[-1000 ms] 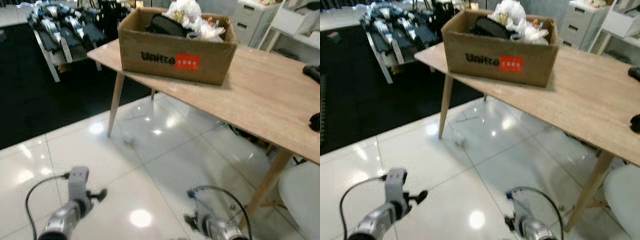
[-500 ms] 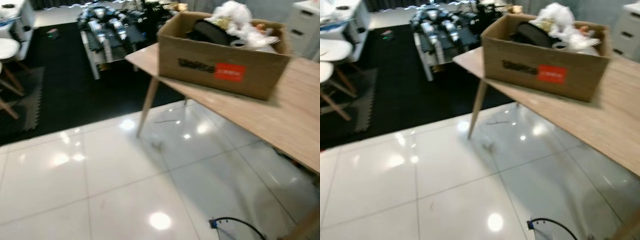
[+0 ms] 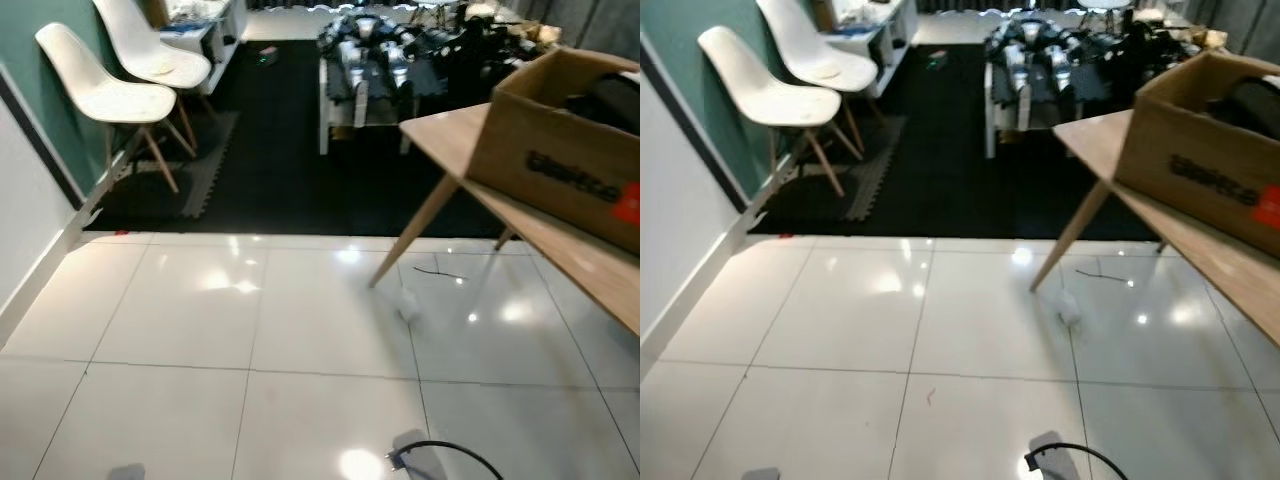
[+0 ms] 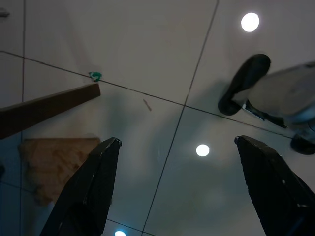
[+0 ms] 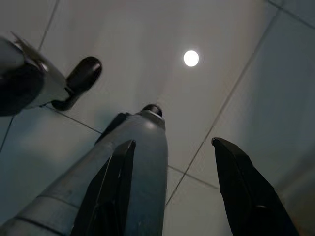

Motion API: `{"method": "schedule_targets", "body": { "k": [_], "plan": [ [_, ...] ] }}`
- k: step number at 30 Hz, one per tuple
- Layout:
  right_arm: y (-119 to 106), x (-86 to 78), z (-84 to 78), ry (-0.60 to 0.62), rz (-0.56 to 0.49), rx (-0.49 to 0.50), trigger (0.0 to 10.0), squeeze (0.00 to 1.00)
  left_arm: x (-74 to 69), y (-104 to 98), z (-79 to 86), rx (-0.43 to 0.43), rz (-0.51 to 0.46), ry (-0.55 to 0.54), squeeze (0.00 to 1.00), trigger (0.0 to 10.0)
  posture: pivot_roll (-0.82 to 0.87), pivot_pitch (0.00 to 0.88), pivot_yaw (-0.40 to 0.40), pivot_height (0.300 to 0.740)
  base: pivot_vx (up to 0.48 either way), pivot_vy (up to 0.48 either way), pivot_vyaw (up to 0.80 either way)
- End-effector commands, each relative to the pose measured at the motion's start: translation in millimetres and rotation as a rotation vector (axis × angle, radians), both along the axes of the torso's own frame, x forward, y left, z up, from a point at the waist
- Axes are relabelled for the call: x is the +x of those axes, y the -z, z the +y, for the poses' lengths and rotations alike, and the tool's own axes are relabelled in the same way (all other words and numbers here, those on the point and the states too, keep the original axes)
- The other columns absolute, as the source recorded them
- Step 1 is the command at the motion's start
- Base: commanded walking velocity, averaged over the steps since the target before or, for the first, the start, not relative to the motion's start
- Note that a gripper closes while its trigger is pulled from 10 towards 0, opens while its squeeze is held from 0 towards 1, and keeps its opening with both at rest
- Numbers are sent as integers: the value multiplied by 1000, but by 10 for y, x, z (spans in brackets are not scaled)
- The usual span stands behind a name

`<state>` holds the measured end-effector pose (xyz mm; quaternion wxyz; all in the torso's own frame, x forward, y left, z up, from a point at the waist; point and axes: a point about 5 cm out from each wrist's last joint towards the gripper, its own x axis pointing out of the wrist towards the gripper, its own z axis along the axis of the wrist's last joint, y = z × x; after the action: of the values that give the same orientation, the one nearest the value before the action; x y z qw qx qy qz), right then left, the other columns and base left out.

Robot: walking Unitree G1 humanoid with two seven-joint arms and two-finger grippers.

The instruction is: Picking trash to rubbish bin

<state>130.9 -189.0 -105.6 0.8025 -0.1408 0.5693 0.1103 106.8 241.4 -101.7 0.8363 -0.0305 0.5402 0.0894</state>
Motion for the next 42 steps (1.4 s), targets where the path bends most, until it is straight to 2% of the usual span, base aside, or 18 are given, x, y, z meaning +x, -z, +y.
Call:
{"method": "schedule_targets", "body": {
  "k": [1, 17, 22, 23, 27, 32, 34, 38, 42],
  "plan": [
    [35, -115, -19, -14, 45, -17, 10000, 0, -61, 9, 33, 17, 20, -1, 0, 10000, 82, 75, 16, 740, 0, 0, 788],
    [41, -143, -43, -77, 64, -44, 10000, 0, -58, 13, 45, 45, 43, -43, 0, 10000, 78, 43, -1, 740, 0, 0, 786],
    [44, -117, 41, -88, 60, -37, 10000, 0, -130, 27, 71, 69, 82, -56, 0, 10000, 83, 44, 0, 740, 0, 0, 788],
    [48, -108, 94, -104, 59, -33, 10000, 0, -187, 38, 83, 77, 109, -70, 0, 10000, 83, 44, 0, 740, 0, 0, 788],
    [49, -103, 121, -112, 59, -31, 10000, 0, -209, 42, 88, 85, 122, -69, 0, 10000, 83, 44, 0, 740, 0, 0, 788],
    [40, -60, 160, -133, 53, -32, 10000, 0, -310, 58, 110, 102, 168, -85, 0, 10000, 98, 51, -3, 740, 0, 0, 788],
    [37, -54, 158, -136, 51, -33, 10000, 0, -317, 60, 108, 103, 173, -88, 0, 10000, 98, 51, -3, 740, 0, 0, 788],
    [11, -24, 2, -140, 49, -51, 10000, 0, -303, 66, 82, 100, 182, -98, 0, 10000, 104, 56, -5, 740, 0, 0, 788],
    [3, -15, -34, -147, 47, -54, 10000, 0, -317, 70, 78, 102, 191, -102, 0, 10000, 110, 59, -5, 740, 0, 0, 788]
  ]
}}
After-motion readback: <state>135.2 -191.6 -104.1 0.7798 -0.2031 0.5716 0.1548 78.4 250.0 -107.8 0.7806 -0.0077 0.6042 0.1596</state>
